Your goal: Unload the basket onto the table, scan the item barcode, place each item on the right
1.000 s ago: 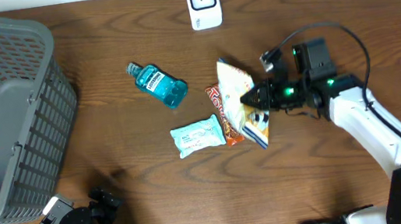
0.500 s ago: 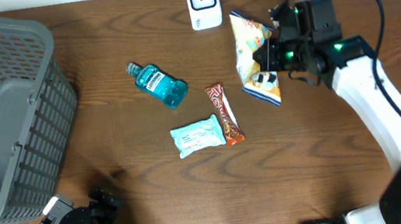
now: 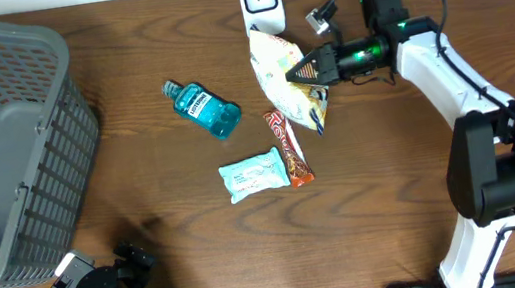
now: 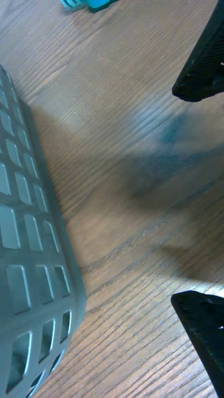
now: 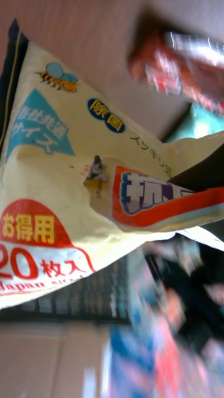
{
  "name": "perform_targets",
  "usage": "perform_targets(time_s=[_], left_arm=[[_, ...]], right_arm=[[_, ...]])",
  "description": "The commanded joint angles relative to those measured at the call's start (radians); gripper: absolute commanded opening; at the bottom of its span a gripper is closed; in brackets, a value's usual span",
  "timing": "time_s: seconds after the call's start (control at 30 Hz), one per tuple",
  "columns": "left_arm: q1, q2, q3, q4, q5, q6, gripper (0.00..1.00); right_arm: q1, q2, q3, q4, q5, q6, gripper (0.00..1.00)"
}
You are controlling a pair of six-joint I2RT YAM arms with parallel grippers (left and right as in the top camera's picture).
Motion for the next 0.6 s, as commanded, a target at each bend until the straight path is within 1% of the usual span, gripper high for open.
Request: perform_targets(time_s=[0.0, 0.13, 0.2, 0.27, 0.33, 0.43, 0.5, 0.57], left_arm=[[0.003, -0.005, -0.008, -0.032, -0.002, 0.006, 0.98], [0.003, -0.005, -0.008, -0.032, -0.002, 0.006, 0.98], [0.003, -0.005, -0.008, -0.032, -0.002, 0.006, 0.98], [0.003, -0.005, -0.008, -0.032, -0.002, 0.006, 0.98], [0.003, -0.005, -0.008, -0.032, -0.002, 0.006, 0.98], [0.003, -0.005, -0.008, -0.032, -0.002, 0.006, 0.98], [0.003, -0.005, -0.008, -0.032, -0.002, 0.006, 0.98], [0.003, -0.005, -0.008, -0.032, -0.002, 0.006, 0.98]], right_arm=[[-0.027, 0.0, 0.025, -0.029, -0.33, -0.029, 0.01], [-0.029, 0.0, 0.025, -0.105, -0.328, -0.03, 0.01], [-0.026, 0.0, 0.025, -0.178, -0.328, -0.069, 0.01], [-0.025, 0.0, 0.025, -0.28, -0.328, -0.142, 0.01], [-0.026, 0.0, 0.025, -0.405, -0.311, -0.264, 0.01], [-0.025, 0.0, 0.025, -0.612, -0.203, -0.439, 0.01], [-0.024, 0.0, 0.025, -0.78, -0.134, -0.608, 0.01], [-0.023, 0.0, 0.025, -0.929, -0.114, -0.775, 0.01]])
